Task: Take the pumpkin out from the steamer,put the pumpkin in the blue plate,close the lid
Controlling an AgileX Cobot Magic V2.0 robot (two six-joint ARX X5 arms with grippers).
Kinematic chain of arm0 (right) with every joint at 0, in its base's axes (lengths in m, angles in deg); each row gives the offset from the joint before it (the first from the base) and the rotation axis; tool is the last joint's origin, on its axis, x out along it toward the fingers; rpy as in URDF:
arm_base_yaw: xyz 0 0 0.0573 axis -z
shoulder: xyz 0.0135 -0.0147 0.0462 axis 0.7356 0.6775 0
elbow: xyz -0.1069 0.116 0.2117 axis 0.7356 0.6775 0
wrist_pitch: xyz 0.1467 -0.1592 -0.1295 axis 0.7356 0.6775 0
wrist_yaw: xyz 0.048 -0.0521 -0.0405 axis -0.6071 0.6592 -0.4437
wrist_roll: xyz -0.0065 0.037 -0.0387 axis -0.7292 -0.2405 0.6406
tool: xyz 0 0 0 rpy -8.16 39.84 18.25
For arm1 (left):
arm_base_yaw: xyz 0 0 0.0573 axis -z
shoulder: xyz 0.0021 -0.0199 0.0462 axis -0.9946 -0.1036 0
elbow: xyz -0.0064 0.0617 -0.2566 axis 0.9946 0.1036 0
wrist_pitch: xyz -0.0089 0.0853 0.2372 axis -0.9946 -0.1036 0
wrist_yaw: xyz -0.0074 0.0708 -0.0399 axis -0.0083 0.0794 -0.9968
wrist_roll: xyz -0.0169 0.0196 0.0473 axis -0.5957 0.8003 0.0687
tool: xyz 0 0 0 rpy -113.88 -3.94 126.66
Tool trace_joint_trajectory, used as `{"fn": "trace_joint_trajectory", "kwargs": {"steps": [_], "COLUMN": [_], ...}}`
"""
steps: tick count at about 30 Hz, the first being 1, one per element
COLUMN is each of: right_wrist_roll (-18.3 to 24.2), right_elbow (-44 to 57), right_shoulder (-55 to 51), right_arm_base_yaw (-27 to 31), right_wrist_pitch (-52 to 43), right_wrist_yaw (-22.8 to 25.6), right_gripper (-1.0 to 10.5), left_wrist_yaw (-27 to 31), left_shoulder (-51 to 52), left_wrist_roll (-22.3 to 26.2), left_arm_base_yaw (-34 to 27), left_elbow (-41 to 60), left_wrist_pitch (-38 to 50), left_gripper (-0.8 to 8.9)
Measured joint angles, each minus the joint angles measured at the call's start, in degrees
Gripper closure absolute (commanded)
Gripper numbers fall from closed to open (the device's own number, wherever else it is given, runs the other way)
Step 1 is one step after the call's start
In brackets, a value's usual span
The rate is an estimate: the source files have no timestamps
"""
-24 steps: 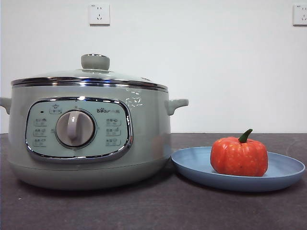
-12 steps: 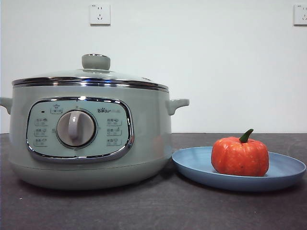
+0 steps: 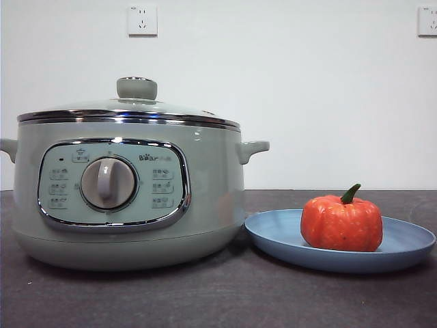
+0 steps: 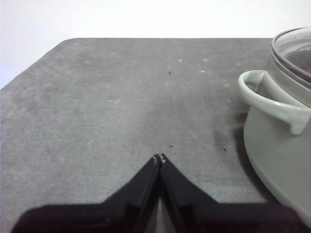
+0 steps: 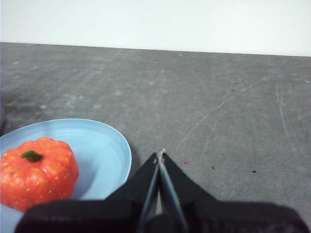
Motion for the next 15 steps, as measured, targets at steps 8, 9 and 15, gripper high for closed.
{"fn": "trace_joint_trajectory", "kwargs": {"steps": [8,9,15], "right_wrist_roll": [-0.2,-0.2,-0.3], "right_elbow": [0.0,0.0,0.0], "right_shoulder": [0.5,0.5,0.5], "right_arm_base_yaw": [0.0,0.0,0.0], "right_wrist_pitch": [0.0,0.0,0.0], "right_wrist_yaw": [0.0,0.0,0.0], "right_gripper": [9.5,9.5,9.5], "left_wrist_yaw": [0.0,0.0,0.0], "left_shoulder": [0.0,0.0,0.0], "left_wrist_roll": [0.0,0.0,0.0], "left_arm_base_yaw": [0.0,0.0,0.0], "left_elbow": [0.0,0.0,0.0], "left_wrist_pitch": [0.0,0.0,0.0], "left_gripper": [8.17,8.17,8.18]}}
